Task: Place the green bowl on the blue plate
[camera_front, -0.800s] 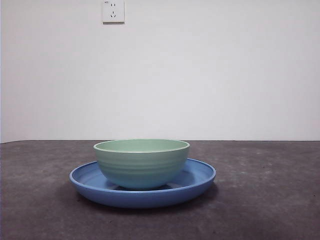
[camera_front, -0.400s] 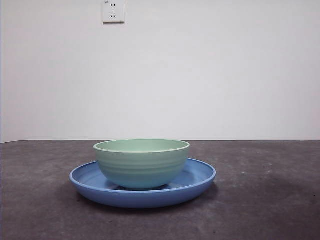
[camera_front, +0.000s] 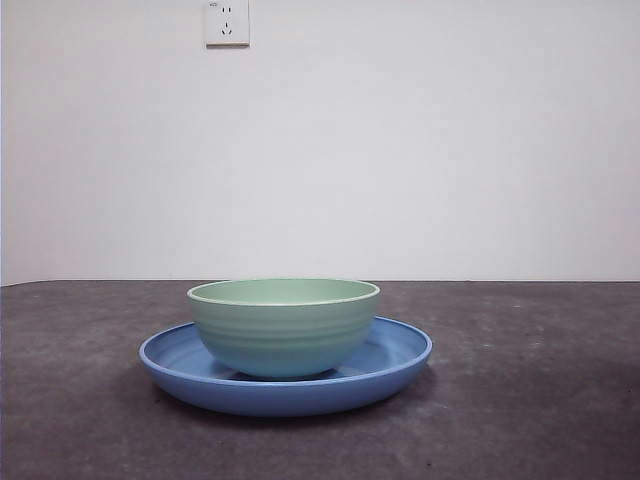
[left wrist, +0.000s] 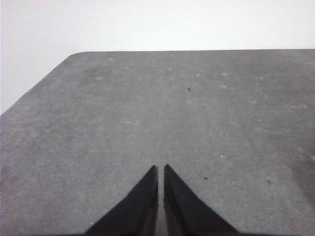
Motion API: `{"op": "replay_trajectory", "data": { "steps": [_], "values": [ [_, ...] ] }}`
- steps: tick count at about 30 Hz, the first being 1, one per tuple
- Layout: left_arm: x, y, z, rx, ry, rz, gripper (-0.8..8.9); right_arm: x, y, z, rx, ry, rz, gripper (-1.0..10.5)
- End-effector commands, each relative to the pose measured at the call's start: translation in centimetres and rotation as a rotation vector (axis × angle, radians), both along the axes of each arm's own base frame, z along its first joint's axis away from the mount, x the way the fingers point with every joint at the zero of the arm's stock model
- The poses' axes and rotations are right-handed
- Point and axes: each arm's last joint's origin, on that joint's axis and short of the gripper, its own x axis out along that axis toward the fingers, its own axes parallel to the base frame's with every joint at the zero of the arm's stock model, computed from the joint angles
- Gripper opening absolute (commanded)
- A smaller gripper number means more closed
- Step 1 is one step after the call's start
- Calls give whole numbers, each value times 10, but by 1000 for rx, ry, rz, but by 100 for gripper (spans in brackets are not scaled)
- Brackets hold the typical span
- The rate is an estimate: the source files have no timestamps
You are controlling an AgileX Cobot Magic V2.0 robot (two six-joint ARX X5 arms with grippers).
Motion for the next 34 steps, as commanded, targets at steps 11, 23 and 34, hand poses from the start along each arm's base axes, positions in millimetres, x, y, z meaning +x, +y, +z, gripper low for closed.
{"op": "replay_trajectory", "data": {
  "steps": [11, 23, 34],
  "values": [
    [1, 0, -7, 17, 24, 2, 19, -1, 1, -6, -10, 52, 8, 29],
    [1, 0, -7, 17, 25, 2, 19, 0, 1, -5, -7, 37, 10, 29],
    [1, 0, -7, 17, 24, 2, 19, 0, 1, -4, -8, 28, 10, 29]
  ]
}}
